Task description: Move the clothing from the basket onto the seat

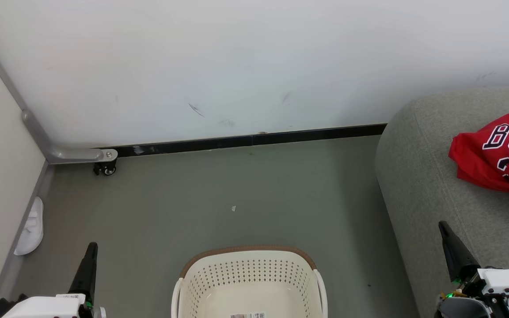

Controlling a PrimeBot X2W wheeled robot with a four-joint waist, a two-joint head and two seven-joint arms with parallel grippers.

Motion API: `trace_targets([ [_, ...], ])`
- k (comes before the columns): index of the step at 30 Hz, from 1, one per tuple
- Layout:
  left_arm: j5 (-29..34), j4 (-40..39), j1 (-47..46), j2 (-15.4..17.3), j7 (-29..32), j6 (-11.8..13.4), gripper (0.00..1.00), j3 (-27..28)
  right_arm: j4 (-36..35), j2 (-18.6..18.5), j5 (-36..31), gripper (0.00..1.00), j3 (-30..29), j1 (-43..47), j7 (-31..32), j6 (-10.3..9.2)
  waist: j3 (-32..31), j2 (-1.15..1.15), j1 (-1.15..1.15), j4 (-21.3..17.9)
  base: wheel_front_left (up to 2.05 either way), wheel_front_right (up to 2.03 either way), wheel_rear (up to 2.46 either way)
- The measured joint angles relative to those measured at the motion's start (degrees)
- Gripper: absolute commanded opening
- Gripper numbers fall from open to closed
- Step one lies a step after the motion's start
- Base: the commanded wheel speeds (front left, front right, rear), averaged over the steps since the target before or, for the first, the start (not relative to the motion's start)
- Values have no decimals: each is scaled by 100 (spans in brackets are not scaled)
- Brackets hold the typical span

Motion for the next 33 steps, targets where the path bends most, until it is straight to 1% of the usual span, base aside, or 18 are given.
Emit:
trace_targets([
  [33,-26,-1,0,0,-1,0,0,-1,12,5,0,0,-23,-2,9,0,1,0,-1,0,0,0,0],
])
